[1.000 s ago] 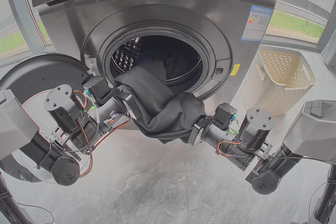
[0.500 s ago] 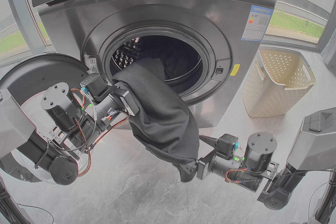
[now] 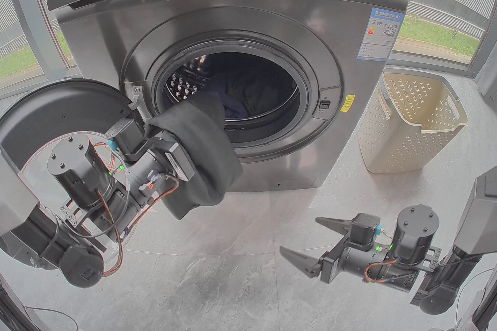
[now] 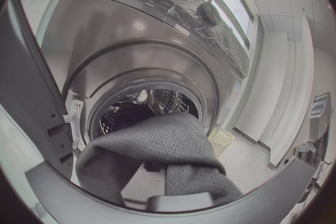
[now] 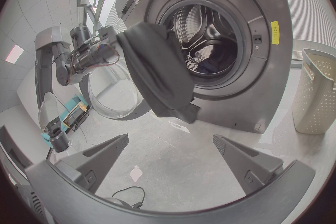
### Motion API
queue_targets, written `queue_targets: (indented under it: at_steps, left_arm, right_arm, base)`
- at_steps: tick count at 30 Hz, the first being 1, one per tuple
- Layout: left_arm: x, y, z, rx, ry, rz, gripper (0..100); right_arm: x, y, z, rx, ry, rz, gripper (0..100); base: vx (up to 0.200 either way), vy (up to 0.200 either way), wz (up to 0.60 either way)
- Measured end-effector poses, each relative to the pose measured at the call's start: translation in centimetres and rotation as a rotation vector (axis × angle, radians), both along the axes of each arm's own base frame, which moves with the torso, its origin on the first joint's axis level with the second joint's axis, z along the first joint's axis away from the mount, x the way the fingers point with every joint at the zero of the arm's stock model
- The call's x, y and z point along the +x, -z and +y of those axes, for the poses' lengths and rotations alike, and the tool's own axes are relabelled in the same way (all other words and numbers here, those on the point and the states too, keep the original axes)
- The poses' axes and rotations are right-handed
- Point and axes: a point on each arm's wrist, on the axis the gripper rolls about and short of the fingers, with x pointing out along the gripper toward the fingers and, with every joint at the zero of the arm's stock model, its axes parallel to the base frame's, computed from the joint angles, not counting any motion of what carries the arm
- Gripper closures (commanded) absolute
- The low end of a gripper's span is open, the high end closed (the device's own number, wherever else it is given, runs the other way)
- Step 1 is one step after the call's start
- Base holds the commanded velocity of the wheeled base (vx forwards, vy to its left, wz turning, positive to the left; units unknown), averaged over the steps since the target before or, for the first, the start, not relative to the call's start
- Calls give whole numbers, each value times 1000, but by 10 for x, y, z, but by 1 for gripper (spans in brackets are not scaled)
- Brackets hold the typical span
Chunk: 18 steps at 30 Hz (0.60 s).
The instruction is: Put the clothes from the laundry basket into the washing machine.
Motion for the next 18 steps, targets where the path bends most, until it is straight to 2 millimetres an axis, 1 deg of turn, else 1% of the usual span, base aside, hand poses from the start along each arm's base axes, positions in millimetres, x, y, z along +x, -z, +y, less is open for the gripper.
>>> queue_targets:
  at_steps: [5, 8, 11, 13, 18]
  left_arm:
    - [-13, 13, -5, 61, 41, 34, 100]
    - [-17, 18, -5, 91, 50, 46, 100]
    - [-19, 21, -5, 100, 55, 54, 100]
    - [-20, 22, -5, 102, 55, 58, 100]
    - [-20, 22, -4, 103, 56, 60, 100]
  right_arm:
    - [17, -10, -19, 24, 96, -35, 0]
    - [23, -17, -25, 44, 128, -60, 0]
    - [25, -22, -28, 59, 141, -78, 0]
    - [26, -24, -28, 65, 144, -83, 0]
    - [26, -26, -28, 74, 147, -87, 0]
  base:
    - [0, 0, 0]
    - [0, 0, 0]
    - [0, 0, 0]
    - [0, 200, 0]
    - [0, 0, 0]
